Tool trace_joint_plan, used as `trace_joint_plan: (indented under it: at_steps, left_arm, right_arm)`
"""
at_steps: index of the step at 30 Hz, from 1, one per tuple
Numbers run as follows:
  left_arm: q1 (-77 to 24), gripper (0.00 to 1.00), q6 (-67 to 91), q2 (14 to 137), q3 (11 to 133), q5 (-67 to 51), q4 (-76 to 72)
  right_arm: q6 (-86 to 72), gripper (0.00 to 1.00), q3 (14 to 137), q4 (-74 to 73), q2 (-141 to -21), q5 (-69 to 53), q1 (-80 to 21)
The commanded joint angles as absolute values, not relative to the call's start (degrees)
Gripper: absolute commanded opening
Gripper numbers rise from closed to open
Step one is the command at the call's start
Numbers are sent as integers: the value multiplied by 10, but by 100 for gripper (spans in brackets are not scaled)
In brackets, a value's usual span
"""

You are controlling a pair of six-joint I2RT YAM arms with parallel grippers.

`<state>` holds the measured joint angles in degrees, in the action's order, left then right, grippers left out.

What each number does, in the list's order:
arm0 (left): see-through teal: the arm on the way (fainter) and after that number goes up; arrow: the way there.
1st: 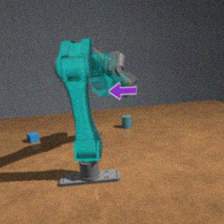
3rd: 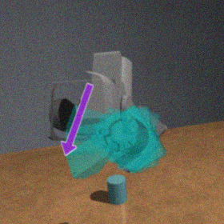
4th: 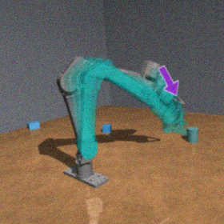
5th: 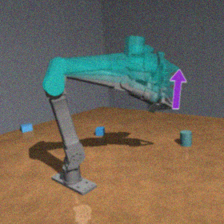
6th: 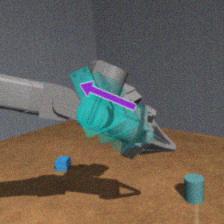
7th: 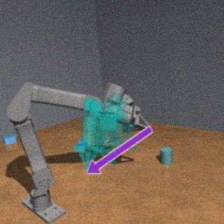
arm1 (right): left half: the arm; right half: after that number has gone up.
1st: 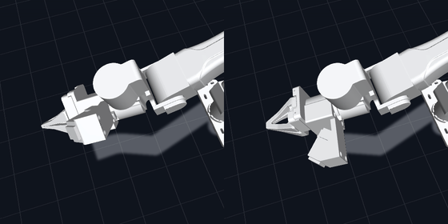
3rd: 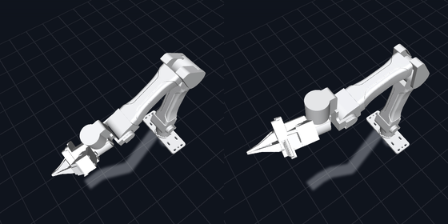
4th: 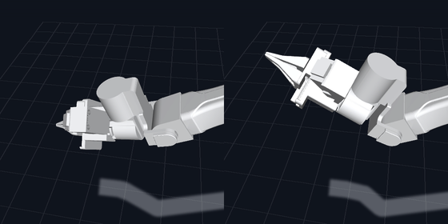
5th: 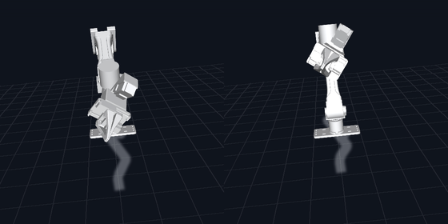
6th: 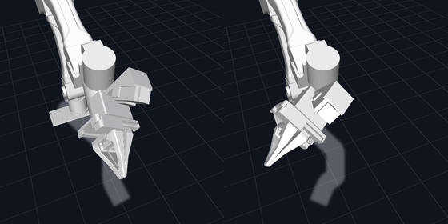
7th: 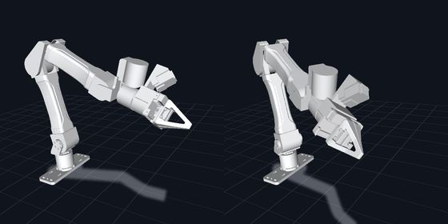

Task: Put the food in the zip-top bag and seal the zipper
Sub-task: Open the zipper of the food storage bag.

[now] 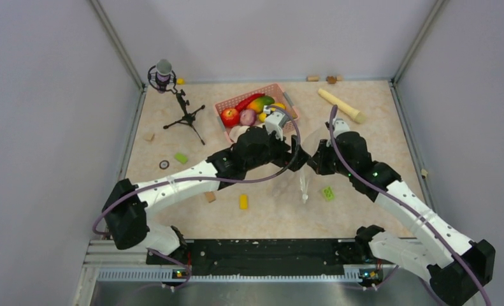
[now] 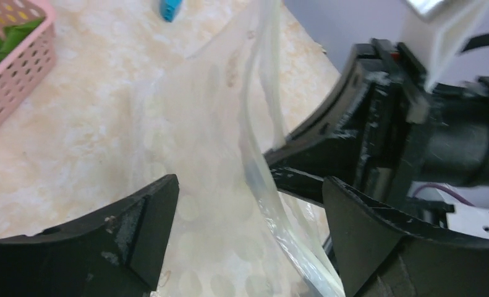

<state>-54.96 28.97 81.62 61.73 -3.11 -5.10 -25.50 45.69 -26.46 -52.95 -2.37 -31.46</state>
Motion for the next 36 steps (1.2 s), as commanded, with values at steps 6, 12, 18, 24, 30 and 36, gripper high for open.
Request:
trace_joint_plan:
  at_steps: [6,12,18,24,30,36]
  left_arm:
    - [-550,69,265,867,675,69,28]
    - [-550,38,256,871,672,110,43]
    - [-550,2,255,853,647,165,54]
    - [-546,0,246,842,648,273,59]
    - [-530,0,234,843,651,306,57]
    - [-493,3,254,859,644,242,54]
  right_arm:
    - [-248,0,491,-241,-514,-31,-323]
    - [-249,0,488,-248,-506,-32,-323]
    - [-250,0,547,-368,-529,175,-323]
    - [-256,0,624,-486,-558,344,-320]
    - [-240,0,660,-540,-567,404,-284]
    - [-198,0,657,-523,-559,354,-249]
